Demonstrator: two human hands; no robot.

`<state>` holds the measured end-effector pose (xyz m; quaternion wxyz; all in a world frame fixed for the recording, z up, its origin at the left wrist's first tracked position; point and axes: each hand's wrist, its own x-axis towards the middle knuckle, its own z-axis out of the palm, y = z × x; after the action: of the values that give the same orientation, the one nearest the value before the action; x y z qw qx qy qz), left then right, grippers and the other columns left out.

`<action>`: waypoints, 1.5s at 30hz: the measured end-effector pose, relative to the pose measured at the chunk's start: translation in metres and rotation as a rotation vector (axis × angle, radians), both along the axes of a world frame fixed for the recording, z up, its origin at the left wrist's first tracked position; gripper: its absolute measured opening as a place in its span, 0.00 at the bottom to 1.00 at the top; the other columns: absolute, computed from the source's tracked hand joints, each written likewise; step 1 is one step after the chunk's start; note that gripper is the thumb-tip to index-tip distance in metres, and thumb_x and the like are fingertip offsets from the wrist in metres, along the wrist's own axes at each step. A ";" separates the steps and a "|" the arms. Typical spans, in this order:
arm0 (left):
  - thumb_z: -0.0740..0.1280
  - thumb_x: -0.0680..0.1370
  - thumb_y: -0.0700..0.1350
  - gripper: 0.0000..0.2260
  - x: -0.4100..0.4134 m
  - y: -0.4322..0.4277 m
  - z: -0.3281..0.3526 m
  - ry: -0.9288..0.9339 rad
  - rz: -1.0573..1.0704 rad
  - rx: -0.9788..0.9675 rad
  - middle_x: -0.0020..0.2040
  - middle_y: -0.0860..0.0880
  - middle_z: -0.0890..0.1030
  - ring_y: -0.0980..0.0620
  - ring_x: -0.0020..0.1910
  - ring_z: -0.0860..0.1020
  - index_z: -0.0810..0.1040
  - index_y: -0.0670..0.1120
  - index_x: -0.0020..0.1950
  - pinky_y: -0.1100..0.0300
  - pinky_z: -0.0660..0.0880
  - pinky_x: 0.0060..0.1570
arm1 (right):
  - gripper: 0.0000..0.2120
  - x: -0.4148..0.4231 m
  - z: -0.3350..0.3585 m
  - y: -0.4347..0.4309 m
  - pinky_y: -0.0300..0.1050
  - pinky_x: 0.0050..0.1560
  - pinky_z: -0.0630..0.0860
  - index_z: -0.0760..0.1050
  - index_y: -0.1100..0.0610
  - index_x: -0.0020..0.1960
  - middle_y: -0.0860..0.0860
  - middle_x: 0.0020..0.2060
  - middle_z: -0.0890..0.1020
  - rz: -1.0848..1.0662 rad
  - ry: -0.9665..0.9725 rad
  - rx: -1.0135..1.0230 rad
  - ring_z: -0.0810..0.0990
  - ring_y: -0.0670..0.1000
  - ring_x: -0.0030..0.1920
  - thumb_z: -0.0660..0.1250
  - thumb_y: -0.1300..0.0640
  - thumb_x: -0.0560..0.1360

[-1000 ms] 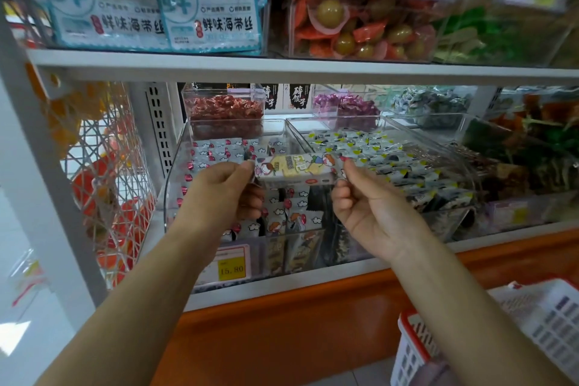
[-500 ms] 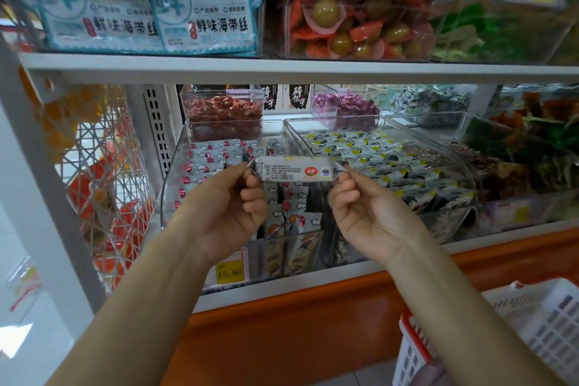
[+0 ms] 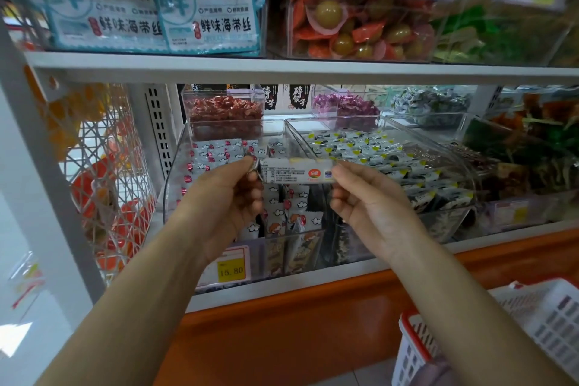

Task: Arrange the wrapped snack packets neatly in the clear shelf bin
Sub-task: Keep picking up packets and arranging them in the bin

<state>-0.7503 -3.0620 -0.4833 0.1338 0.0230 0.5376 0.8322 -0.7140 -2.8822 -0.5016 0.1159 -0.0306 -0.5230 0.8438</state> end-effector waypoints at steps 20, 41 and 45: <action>0.70 0.69 0.38 0.07 -0.002 -0.003 -0.002 0.312 -0.063 -0.165 0.48 0.40 0.81 0.48 0.44 0.83 0.77 0.39 0.46 0.62 0.80 0.44 | 0.10 0.000 -0.002 -0.002 0.37 0.26 0.71 0.72 0.57 0.35 0.53 0.31 0.76 -0.236 0.059 0.152 0.73 0.45 0.28 0.63 0.63 0.76; 0.63 0.77 0.39 0.08 -0.002 -0.001 -0.005 0.221 0.061 -0.117 0.50 0.43 0.77 0.50 0.47 0.77 0.73 0.42 0.38 0.64 0.76 0.41 | 0.06 0.003 -0.001 -0.001 0.35 0.27 0.71 0.80 0.59 0.41 0.51 0.31 0.79 -0.138 0.197 0.118 0.74 0.45 0.28 0.65 0.66 0.72; 0.63 0.78 0.43 0.08 -0.001 -0.003 -0.003 0.131 -0.034 -0.122 0.47 0.42 0.78 0.51 0.38 0.73 0.76 0.39 0.51 0.67 0.76 0.33 | 0.08 0.003 -0.003 0.002 0.35 0.30 0.73 0.81 0.57 0.44 0.50 0.31 0.80 -0.142 0.202 0.215 0.76 0.46 0.30 0.64 0.66 0.74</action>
<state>-0.7513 -3.0654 -0.4864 0.1135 0.0784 0.5946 0.7921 -0.7107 -2.8807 -0.5048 0.2300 0.0297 -0.5924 0.7716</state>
